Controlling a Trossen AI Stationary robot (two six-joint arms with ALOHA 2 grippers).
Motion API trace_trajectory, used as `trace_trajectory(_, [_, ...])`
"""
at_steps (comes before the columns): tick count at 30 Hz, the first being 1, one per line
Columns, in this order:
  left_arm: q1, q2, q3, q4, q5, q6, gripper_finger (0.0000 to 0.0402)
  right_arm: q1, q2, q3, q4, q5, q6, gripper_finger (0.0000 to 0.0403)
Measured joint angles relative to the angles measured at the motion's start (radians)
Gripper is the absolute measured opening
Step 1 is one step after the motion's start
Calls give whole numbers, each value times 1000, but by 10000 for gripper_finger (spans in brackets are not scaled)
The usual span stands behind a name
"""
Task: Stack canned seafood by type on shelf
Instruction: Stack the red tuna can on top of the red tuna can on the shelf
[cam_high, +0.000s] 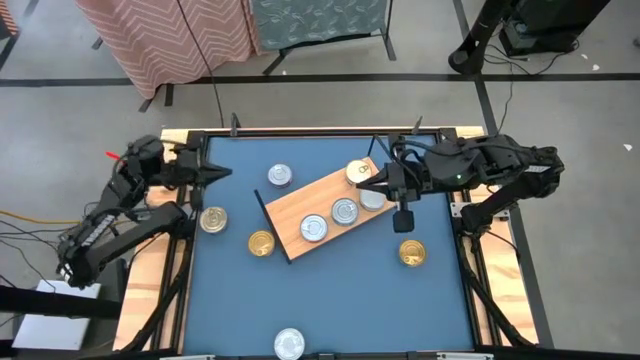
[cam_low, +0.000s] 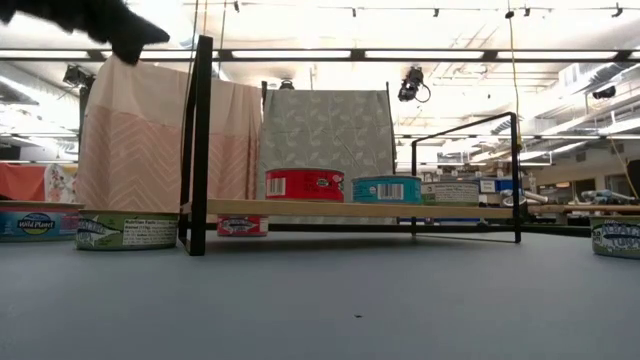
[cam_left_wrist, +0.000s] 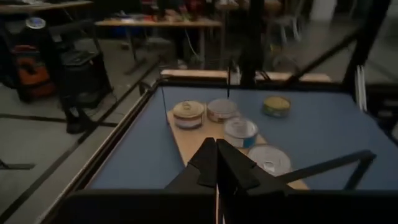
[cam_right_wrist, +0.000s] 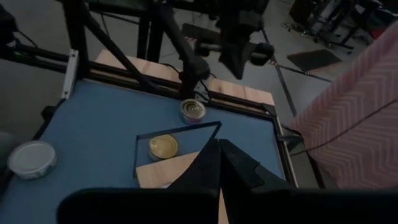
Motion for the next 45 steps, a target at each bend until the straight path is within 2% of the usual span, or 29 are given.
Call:
trace_trajectory(5, [0,-134,-214,239,-132,-196,4,-46,0,0,-1,1,-29,12])
trace_trajectory(9, [0,-191,-261,469,-295,-555,4,-117,0,0,-2,22,-33,12])
trace_trajectory(13, [0,-207,-265,545,-305,-542,4,-203,0,0,2,-65,-39,12])
trace_trajectory(16, [0,-203,-265,544,-393,-622,4,-267,5,0,42,-163,-1,12])
trace_trajectory(19, [0,-200,-265,520,-450,-698,4,-336,6,0,116,-287,66,12])
trace_trajectory(23, [0,-199,-265,566,-500,-799,5,-412,6,0,215,-419,192,12])
trace_trajectory(27, [0,-199,-265,653,-505,-809,5,-464,23,3,235,-483,301,12])
trace_trajectory(31, [0,-189,-265,671,-504,-858,5,-503,96,1,216,-604,349,12])
trace_trajectory(36, [0,-153,-265,695,-509,-864,5,-527,226,1,216,-763,322,12])
trace_trajectory(45, [0,-135,-265,888,-504,-852,5,-551,388,0,251,-829,298,11])
